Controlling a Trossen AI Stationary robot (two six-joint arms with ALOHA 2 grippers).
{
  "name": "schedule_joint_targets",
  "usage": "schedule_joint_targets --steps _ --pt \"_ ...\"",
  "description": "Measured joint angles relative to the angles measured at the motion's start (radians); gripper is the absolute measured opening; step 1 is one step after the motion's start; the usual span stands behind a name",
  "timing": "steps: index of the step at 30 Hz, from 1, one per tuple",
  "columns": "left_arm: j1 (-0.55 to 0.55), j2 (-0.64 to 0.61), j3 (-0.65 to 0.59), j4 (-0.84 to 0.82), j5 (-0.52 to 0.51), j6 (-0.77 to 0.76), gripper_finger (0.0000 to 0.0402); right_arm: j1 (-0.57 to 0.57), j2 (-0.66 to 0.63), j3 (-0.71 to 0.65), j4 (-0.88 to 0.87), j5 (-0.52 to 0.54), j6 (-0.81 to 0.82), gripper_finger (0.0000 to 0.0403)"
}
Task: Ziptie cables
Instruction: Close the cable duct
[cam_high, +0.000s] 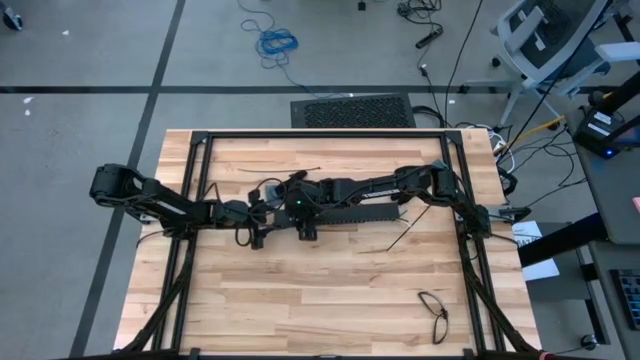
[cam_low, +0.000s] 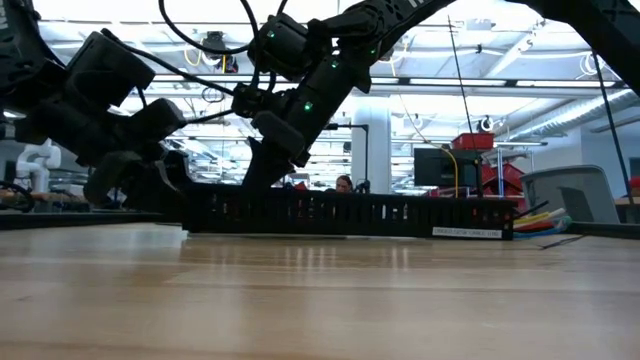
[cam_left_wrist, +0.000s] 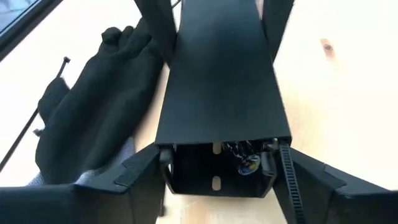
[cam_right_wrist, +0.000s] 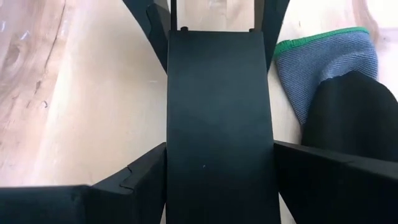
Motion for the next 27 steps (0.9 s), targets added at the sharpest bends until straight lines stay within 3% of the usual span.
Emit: schedule_joint_targets --steps 6,15,20,27 --pt "0.002 0.0 0.014 -0.051 0.064 0.024 0.0283 0.003 0.0 0.0 -0.003 -0.016 -0.001 0.0242" --pt "0.001 0.0 0.015 -0.07 0.004 0.071 0.0285 0.001 0.0 0.002 -0.021 0.002 0.0 0.0242" --pt "0.001 0.0 0.006 -0.12 -0.086 -0.048 0.0285 0.0 0.0 0.002 -0.077 0.053 -0.001 0.0242" --pt "0.003 -0.001 -0.007 -0.103 -0.062 -0.078 0.0286 -0.001 0.0 0.001 -0.092 0.032 -0.026 0.0242"
